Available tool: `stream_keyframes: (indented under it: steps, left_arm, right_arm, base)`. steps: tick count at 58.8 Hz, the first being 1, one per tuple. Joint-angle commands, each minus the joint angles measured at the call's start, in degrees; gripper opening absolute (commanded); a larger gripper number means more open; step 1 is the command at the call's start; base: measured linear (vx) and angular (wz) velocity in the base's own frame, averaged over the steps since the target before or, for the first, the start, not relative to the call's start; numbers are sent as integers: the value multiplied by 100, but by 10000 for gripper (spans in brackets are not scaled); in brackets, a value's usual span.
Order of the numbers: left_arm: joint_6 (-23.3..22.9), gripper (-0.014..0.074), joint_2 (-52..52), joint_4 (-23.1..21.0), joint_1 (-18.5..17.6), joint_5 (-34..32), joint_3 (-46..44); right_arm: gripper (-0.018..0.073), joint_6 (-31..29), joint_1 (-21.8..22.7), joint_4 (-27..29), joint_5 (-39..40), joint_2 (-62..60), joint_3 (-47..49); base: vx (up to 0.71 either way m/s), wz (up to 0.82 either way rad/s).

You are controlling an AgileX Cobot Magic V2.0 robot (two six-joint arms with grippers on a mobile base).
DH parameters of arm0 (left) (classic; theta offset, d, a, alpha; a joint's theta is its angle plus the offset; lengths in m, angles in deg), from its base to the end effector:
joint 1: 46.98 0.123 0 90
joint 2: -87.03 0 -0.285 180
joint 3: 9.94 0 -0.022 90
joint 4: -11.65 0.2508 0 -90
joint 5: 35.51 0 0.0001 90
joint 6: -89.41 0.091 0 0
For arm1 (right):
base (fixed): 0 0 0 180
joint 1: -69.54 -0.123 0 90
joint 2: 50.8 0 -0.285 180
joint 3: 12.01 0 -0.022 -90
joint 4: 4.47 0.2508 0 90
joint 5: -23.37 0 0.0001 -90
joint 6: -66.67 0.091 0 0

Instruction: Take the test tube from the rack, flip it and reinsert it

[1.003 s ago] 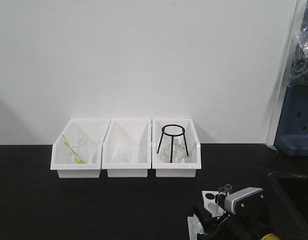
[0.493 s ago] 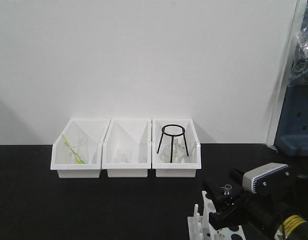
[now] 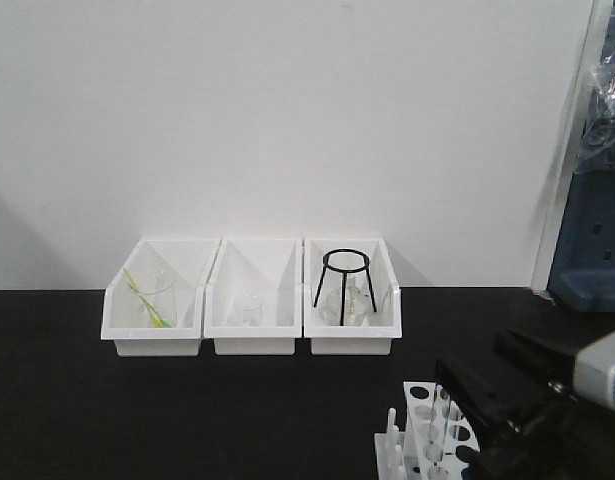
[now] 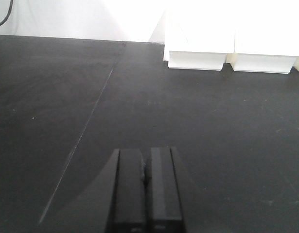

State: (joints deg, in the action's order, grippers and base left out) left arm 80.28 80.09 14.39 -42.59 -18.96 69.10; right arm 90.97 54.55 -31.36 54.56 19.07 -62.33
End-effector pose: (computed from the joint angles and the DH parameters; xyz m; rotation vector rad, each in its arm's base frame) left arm 0.0543 0.0054 0.1772 -0.1796 1.7801 -0.0143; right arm 0.2053 0.0770 0.2806 -0.3810 1.5710 0.4032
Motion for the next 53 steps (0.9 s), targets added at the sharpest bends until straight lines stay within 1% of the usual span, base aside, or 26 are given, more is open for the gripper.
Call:
stream_keyframes:
  steps: [1,5,9,16,24,28,36,41,43,47,50,51,53]
  left_arm:
    - [1,-6,75,-18,-40,-497,-1]
    - [1,-6,75,-18,-40,-497,-1]
    - [1,-6,75,-18,-40,-497,-1]
    - [1,-6,75,-18,-40,-497,-1]
    - [1,-6,75,-18,-40,-497,-1]
    - [1,-6,75,-18,-40,-497,-1]
    - [1,-6,75,-18,-40,-497,-1]
    - [1,-6,75,-18,-40,-497,-1]
    - [1,-6,75,-18,-40,-497,-1]
    - [1,-6,75,-18,-40,-497,-1]
    - [1,-6,75,-18,-40,-497,-1]
    - [1,-6,75,-18,-40,-497,-1]
    - [1,-6,75,-18,-40,-497,-1]
  right_arm:
    - [501,446,-4,-243,-20,-632,-118]
    - [501,530,-4,-427,-488,-1025,-205]
    - [501,809,-4,-527,-882,-1356,-205]
    - [501,1200,-4,-546,-1100,-1891,-205]
    - [487,1125,19,-515,-1160,-2346,-205]
    - [456,1050,25,-523,-1237,-2570,-205]
    - [349,672,25,-523,-1874,-2899,-205]
    - [258,489,25,-529,-2319,-3063,-205]
    - [216,361,25,-449,-2476,-3121,-205]
    - [123,-101,51,-30,-2880,-3370,-205]
    - [50,-631,141,569,-3268,-3640,-205]
    - [19,-785,206,728,-3370,-3720,-205]
    - [-16,-1195,350,1123,-3598,-3926,-205]
  base:
    - [0,0]
    - [0,0]
    - [0,0]
    - [0,0]
    - [0,0]
    - [0,0]
    - [0,0]
    - [0,0]
    - [0,0]
    - [0,0]
    - [0,0]
    - [0,0]
    - [0,0]
